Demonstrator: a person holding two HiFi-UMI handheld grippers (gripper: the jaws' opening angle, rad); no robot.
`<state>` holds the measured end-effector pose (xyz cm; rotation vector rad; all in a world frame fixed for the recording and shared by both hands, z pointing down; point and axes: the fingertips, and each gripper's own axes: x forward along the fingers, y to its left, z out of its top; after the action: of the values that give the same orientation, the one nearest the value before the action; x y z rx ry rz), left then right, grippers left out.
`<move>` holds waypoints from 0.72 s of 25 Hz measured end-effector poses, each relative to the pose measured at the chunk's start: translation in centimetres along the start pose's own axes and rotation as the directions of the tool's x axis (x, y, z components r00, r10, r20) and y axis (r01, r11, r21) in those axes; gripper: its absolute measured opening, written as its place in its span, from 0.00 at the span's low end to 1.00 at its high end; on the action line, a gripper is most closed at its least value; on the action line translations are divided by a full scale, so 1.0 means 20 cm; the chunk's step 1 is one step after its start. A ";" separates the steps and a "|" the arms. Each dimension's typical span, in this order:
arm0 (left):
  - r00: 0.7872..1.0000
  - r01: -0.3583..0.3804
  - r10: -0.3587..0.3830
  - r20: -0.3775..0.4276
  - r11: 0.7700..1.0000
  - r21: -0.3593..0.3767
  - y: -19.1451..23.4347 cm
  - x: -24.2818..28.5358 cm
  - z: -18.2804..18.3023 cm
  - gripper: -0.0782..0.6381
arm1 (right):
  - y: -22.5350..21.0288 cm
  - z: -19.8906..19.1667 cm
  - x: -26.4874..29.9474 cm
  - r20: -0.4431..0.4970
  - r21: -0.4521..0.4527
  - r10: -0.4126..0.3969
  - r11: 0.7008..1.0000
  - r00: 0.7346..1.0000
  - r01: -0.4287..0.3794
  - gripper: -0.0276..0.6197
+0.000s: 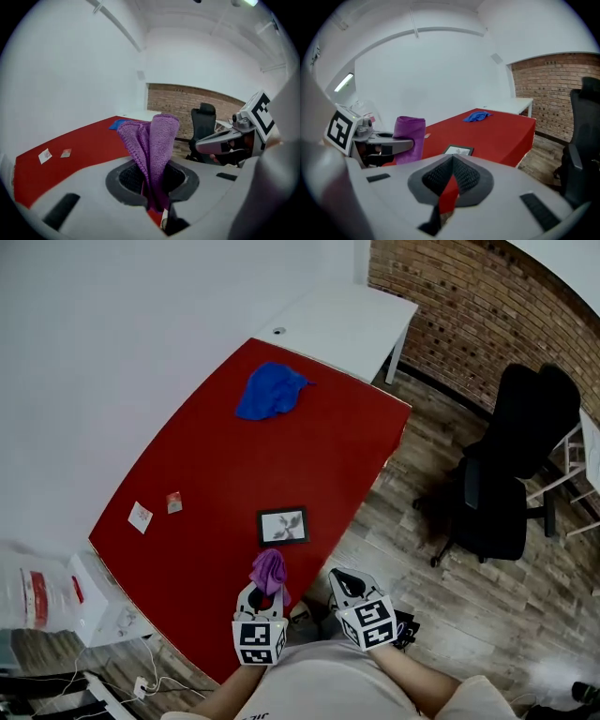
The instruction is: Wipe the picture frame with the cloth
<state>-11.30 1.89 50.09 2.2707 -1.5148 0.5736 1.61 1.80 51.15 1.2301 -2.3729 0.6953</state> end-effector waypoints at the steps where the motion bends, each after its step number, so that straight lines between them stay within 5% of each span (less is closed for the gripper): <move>1: 1.000 -0.006 0.006 0.006 1.000 -0.005 0.00 -0.02 -0.01 0.19 | 0.02 0.01 0.01 -0.001 -0.003 0.004 1.000 1.000 -0.004 0.05; 18: 1.000 -0.015 0.015 0.023 1.000 0.023 0.02 -0.08 -0.01 0.19 | 0.12 0.08 0.04 0.003 -0.081 0.007 0.997 1.000 -0.007 0.05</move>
<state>-12.28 3.07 49.40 2.2922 -1.5446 0.5741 -0.99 1.47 49.65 1.1910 -2.3848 0.5935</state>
